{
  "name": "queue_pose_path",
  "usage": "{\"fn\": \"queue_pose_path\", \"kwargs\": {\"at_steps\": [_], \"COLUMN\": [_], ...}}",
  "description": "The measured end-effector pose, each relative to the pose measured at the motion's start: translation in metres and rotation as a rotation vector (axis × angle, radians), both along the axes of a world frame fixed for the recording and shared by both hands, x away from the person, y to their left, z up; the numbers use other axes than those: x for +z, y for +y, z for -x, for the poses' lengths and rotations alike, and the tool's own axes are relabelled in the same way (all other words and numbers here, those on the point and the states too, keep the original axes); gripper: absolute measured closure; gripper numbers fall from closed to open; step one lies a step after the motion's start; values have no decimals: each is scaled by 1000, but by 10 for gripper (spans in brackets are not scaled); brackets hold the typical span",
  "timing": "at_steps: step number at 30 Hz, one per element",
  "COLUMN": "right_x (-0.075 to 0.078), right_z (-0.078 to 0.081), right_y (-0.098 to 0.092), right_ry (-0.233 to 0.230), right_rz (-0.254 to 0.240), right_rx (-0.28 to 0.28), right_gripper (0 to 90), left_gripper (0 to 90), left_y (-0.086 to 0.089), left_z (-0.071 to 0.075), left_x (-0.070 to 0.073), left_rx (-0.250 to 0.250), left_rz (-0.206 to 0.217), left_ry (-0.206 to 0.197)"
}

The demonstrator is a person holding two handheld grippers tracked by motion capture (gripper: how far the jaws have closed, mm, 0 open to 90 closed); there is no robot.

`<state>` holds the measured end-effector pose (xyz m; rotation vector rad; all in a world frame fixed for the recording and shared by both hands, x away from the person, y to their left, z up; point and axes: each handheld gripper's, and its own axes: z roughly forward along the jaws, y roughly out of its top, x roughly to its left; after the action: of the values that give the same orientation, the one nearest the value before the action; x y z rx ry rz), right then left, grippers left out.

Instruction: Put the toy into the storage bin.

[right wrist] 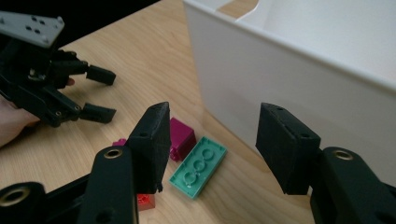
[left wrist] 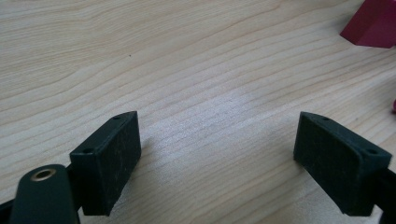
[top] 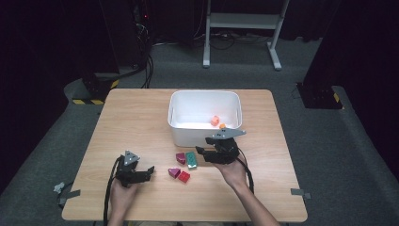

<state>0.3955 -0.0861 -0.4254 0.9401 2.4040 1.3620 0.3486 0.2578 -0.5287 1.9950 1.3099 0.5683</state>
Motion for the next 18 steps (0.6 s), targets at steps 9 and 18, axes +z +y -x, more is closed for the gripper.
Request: {"fn": "queue_pose_path", "kwargs": {"at_steps": [9,18], "right_x": [-36,-65], "right_z": [2,1], "right_y": [9,19], "right_ry": [51,89], "right_rz": [28,59], "right_rx": [-10,-22], "right_gripper": [441,430], "left_gripper": [151,151], "left_y": [0,0], "left_z": [0,0], "left_x": [0,0], "left_rx": [0,1], "left_rz": [0,0], "left_ry": [0,0]}}
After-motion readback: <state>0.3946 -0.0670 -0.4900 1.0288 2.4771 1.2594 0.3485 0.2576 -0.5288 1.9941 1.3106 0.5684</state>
